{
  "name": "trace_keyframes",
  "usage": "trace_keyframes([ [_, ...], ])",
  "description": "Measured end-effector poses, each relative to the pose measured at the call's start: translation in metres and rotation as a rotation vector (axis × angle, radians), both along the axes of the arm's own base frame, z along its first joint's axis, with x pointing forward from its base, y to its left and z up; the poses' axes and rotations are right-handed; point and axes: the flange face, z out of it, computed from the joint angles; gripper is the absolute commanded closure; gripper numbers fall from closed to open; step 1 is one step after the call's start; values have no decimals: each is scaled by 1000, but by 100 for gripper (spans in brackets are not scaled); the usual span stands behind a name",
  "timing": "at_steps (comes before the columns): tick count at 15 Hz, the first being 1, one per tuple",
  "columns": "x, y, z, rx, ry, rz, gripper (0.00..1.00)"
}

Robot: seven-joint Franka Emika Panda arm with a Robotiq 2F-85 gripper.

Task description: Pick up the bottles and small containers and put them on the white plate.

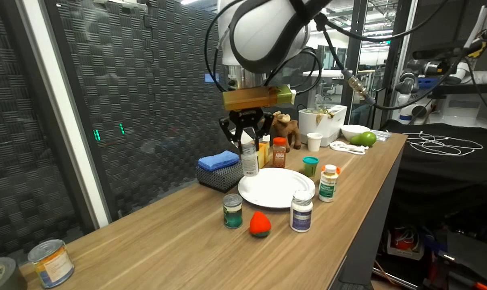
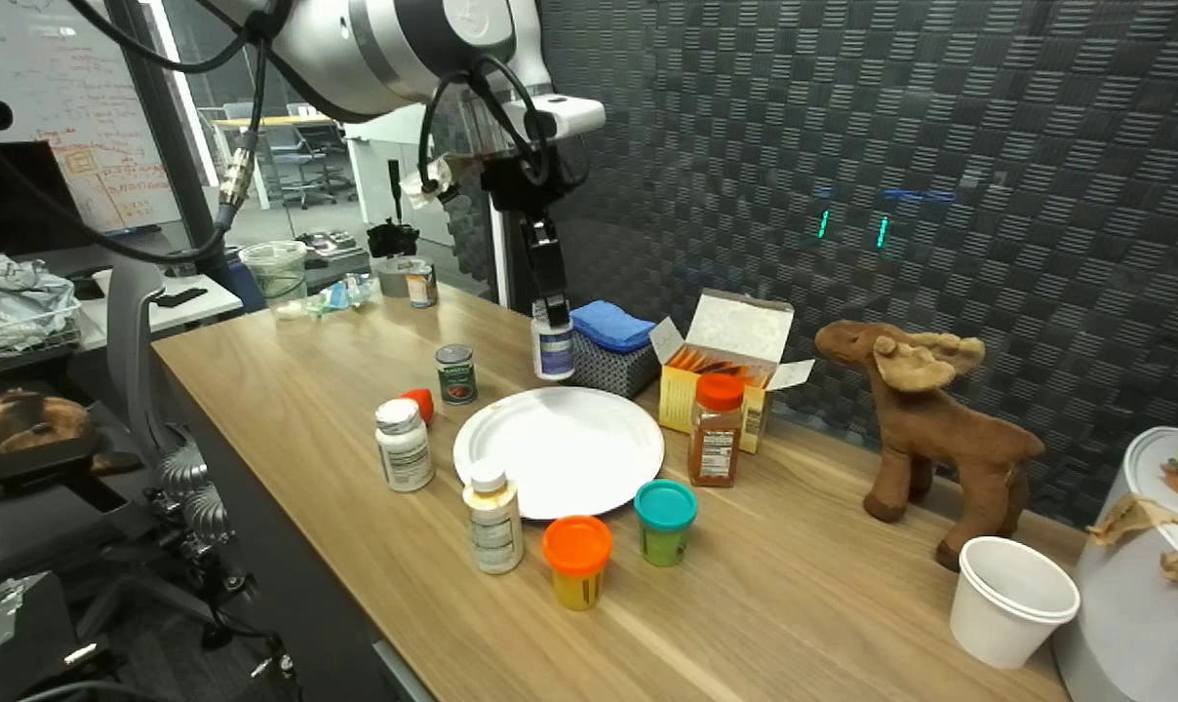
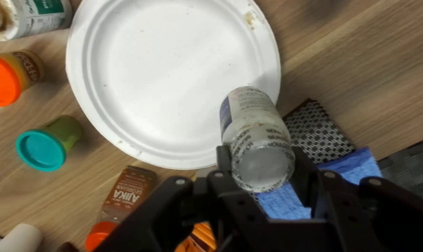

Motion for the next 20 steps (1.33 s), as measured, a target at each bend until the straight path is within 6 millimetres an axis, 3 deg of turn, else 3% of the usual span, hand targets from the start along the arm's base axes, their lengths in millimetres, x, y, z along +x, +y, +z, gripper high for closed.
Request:
trace_keyframes([
  [3,-3,-23,-29,7,24,-35,81],
  [6,1,-31,-48,6,25,-57,81],
  [12,6,-40,-59,4,8,-93,81],
  [13,6,-40,-59,4,7,-97,31],
  [15,6,-38,-58,5,5,-98,24],
  [17,6,-29,-53,-8,-5,-78,9],
  [18,6,-21,-45,-25,-22,-64,0],
  [20,2,2,-18,-86,-78,-42,0],
])
